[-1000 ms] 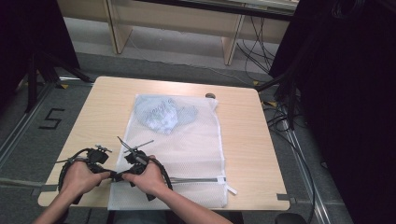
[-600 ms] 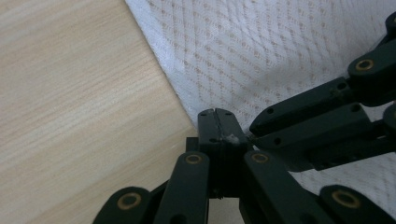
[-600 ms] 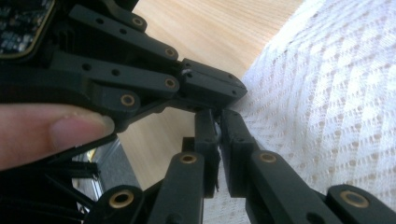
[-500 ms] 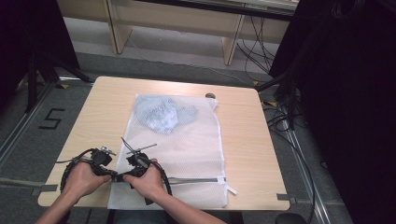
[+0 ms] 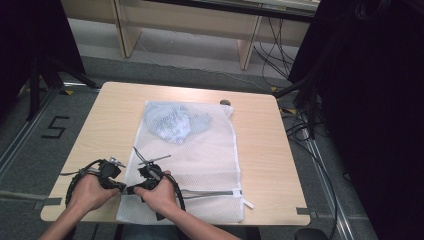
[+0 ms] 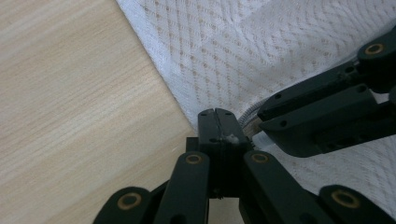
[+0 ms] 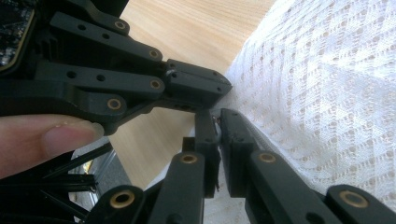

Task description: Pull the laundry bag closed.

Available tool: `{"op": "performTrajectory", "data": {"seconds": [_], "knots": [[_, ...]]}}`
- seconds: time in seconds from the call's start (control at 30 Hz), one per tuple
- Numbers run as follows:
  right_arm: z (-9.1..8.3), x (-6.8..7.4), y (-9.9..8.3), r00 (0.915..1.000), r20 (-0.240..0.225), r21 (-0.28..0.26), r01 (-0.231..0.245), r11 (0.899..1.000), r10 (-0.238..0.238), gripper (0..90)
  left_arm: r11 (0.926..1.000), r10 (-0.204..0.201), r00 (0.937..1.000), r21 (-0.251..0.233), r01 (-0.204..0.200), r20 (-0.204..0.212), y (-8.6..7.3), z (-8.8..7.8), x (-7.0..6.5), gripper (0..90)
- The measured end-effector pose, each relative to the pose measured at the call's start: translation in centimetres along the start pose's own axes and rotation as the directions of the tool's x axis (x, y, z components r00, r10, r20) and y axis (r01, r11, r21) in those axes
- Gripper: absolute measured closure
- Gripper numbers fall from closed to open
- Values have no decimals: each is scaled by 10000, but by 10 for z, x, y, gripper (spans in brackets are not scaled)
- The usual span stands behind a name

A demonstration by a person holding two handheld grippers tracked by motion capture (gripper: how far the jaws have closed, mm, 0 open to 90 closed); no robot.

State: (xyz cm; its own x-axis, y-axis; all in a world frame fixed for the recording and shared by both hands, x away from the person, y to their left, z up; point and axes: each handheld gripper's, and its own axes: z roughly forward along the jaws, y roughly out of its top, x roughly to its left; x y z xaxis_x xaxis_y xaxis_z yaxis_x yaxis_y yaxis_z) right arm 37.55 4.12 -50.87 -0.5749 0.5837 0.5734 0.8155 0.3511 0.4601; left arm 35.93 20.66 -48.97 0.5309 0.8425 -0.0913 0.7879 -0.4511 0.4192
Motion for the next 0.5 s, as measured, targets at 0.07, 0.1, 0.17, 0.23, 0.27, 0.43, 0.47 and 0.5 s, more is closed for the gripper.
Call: {"op": "performTrajectory", "data": {"seconds": [0.07, 0.1, 0.17, 0.23, 0.27, 0.43, 0.47, 0.5], "knots": [[-1, 1, 1, 9998, 50, 38, -167, 9999, 166, 871, 10000, 7, 10000, -1, -7, 6, 0, 0, 0, 900], [0, 1, 1, 9999, 83, -23, -60, 10000, 60, 871, 10000, -5, 10000, -11, 5, 7, 0, 0, 0, 900], [-1, 0, 1, 9999, 93, 0, -73, 10000, 73, 871, 9999, 90, 9999, 46, -90, 46, 0, -1, 0, 900], [-1, 0, 0, 9998, 74, -24, -173, 9998, 173, 871, 10000, 78, 10000, 48, -78, 41, 0, -1, 0, 900], [-2, 0, 0, 9998, 95, -12, -175, 9998, 175, 871, 10000, 58, 10000, 22, -58, 37, 0, 0, 0, 900], [-3, 1, 1, 9999, 167, 25, -19, 10000, 19, 871, 10000, -3, 10000, -3, 3, 6, 0, 0, 0, 900], [-4, 1, 1, 9998, 203, 24, -15, 10000, 15, 871, 10000, -12, 10000, -3, 12, 16, 0, 0, 0, 900], [-4, 1, 1, 9998, 203, 24, -15, 10000, 15, 871, 10000, -41, 10000, -25, 41, 33, 0, 0, 0, 900]]}}
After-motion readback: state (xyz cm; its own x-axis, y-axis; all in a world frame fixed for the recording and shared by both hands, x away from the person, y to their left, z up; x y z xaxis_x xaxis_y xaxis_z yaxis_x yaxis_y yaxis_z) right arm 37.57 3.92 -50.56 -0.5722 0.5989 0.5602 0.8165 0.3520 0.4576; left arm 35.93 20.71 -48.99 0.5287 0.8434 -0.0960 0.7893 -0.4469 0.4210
